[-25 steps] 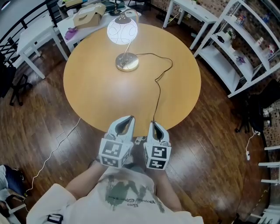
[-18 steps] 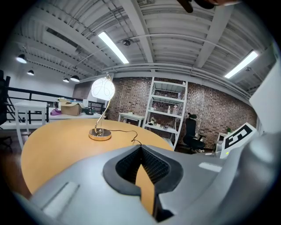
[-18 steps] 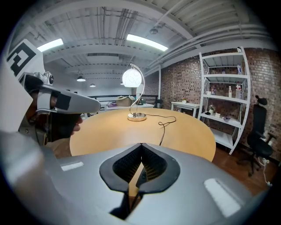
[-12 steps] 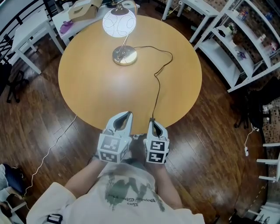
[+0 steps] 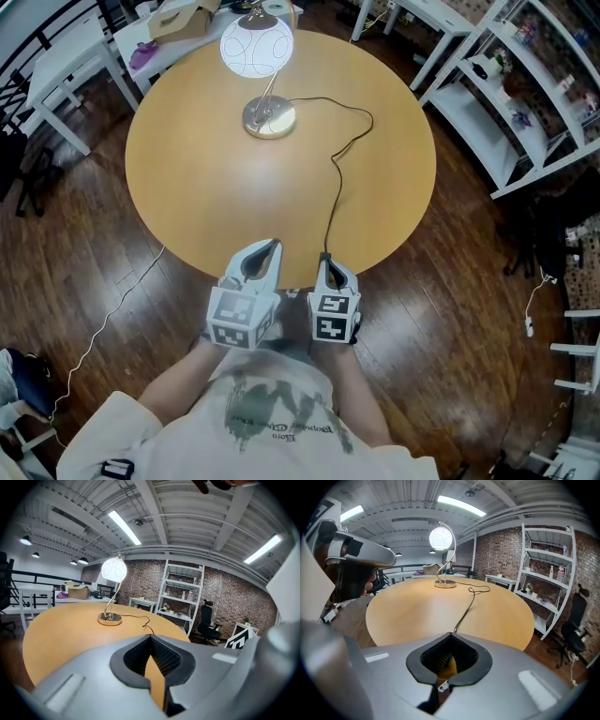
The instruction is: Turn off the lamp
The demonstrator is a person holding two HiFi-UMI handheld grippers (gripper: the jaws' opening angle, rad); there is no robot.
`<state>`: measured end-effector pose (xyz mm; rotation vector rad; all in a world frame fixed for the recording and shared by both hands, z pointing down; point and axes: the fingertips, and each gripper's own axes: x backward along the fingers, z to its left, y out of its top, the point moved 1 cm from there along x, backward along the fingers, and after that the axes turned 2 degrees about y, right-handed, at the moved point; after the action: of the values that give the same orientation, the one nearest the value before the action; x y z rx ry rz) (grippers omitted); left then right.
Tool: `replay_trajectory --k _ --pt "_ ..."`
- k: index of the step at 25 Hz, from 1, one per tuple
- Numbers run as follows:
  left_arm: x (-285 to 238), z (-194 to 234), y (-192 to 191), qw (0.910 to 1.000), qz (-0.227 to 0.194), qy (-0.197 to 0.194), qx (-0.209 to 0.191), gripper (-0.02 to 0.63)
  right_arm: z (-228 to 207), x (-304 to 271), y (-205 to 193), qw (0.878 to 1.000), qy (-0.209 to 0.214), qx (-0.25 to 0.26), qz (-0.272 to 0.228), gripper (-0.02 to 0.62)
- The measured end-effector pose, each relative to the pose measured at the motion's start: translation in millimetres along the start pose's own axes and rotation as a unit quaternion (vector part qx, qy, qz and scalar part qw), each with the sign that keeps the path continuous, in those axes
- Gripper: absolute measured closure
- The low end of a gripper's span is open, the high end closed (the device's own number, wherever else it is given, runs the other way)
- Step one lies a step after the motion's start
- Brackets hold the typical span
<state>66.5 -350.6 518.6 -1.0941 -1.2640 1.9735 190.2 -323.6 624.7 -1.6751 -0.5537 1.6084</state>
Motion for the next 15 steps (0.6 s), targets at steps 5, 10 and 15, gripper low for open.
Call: replay_trajectory --k 5,10,15 --pt "1.9 0.4 0.3 1.0000 -0.003 0.002 0.000 0.611 -0.2 -5.3 -1.1 1.000 -0.003 0.005 0.001 0.597" --pt "5.6 0.0 2.7 0.9999 -0.010 0.004 -0.003 0.611 -2.1 -7.0 2.7 1.000 0.011 -0.020 0.017 0.597" --pt "11.1 1.3 2.2 0.9999 -0.013 0.006 -0.002 0.611 0.1 -9.9 3.5 0.998 0.016 -0.002 0.059 0.597"
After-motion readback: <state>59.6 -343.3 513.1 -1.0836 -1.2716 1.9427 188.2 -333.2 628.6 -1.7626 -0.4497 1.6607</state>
